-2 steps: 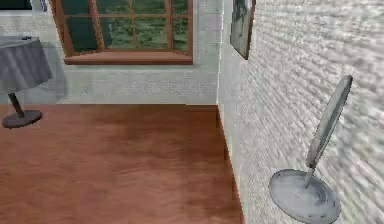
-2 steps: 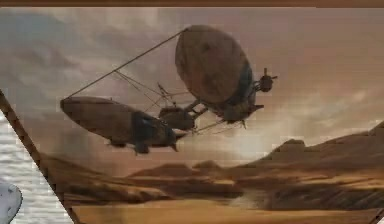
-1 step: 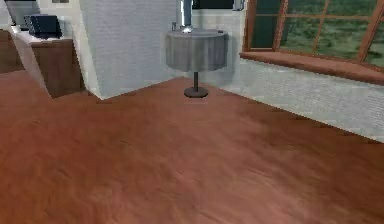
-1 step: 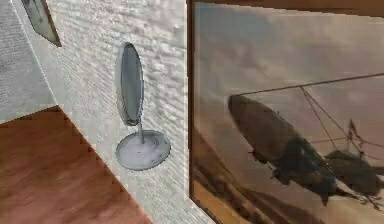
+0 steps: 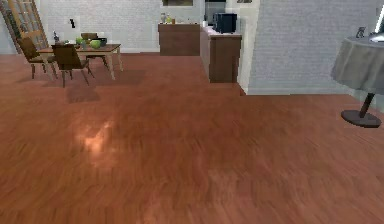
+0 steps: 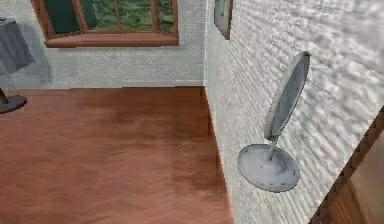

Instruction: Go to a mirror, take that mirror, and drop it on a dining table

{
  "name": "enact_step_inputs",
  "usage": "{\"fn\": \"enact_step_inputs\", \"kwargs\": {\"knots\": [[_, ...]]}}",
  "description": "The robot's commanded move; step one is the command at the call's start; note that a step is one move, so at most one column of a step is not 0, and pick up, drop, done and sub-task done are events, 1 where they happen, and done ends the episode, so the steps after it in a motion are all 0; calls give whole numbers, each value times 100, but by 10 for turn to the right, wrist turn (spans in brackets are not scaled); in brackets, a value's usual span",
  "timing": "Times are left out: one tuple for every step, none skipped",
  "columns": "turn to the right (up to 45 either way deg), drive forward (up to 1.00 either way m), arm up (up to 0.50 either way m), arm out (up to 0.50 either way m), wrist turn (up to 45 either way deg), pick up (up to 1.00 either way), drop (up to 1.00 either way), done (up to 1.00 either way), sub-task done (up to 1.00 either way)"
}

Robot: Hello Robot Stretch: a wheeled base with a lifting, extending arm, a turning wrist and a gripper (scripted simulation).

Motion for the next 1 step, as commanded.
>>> {"fn": "enact_step_inputs", "kwargs": {"knots": [[0, 25, 0, 0, 0, 0, 0, 0, 0]]}}
